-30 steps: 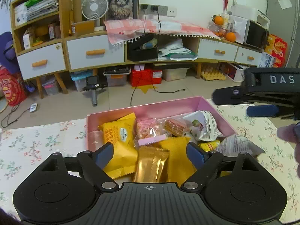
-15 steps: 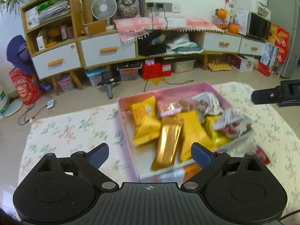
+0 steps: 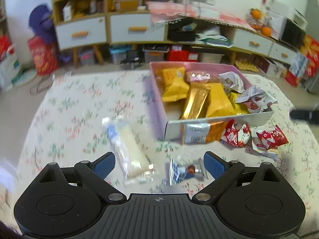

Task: Organize snacks
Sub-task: 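Withdraw both tools from the box toward the remaining snacks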

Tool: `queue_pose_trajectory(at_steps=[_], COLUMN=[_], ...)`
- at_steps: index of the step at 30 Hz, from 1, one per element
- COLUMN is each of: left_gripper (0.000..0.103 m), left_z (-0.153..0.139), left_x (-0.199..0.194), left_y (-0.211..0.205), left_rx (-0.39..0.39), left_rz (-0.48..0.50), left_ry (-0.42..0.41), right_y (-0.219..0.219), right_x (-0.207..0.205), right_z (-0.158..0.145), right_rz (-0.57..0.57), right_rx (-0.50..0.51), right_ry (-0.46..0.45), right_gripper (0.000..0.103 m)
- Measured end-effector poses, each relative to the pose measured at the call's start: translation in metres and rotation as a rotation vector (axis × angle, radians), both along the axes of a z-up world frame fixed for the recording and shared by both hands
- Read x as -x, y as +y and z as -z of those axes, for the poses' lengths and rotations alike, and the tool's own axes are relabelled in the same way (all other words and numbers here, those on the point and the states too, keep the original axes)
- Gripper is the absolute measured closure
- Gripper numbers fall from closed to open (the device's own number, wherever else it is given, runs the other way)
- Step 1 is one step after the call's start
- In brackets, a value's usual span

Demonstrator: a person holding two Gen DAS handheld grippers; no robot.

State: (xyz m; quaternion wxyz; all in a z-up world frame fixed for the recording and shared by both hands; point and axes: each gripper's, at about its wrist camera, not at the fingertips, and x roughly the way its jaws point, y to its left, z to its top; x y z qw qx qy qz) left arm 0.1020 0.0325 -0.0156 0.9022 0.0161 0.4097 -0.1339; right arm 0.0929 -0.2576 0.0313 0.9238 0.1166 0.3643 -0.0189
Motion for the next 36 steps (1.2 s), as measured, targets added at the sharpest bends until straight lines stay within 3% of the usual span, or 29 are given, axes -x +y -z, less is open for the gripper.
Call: queue_pose_trajectory(at_steps=[4,12,16,22,29,36], left_gripper=[0.006,0.006,0.006,0.007,0.009,0.013], left_z=[0.011,0.028,0.036,0.046,0.053,0.058], left_x=[0.006,0.015,0.018,0.022,0.019,0.014], left_y=[0.005,0.007,-0.001,-0.018,-0.03,-0.033], left_rx=[0.023,0.01,0.015,-0.012,0.018,0.031], left_rz=[-0.003,-0.008,0.054,0.149,0.171,0.131], left_ry=[0.021,-0.012,-0.018,-0.04,-0.024,-0.012], right_y=[0.003,-0.006,-0.013,-0.012,-0.002,0.002], right_x=[0.005,0.023,0.026,0.034,0.031,0.021], right_z=[0.015,0.032,0.049,0.05,0.051,0.056], right_rz=[-0.022,-0.008,0.023,-0.062,-0.152,-0.154], right_rx=[0.034,0.122,0.151,0.205,0.202,0.167], right_ry=[0.048,0.049,0.075,0.018,-0.01,0.004], right_gripper=[0.022,0.022,0.022,0.022,0.022,0.022])
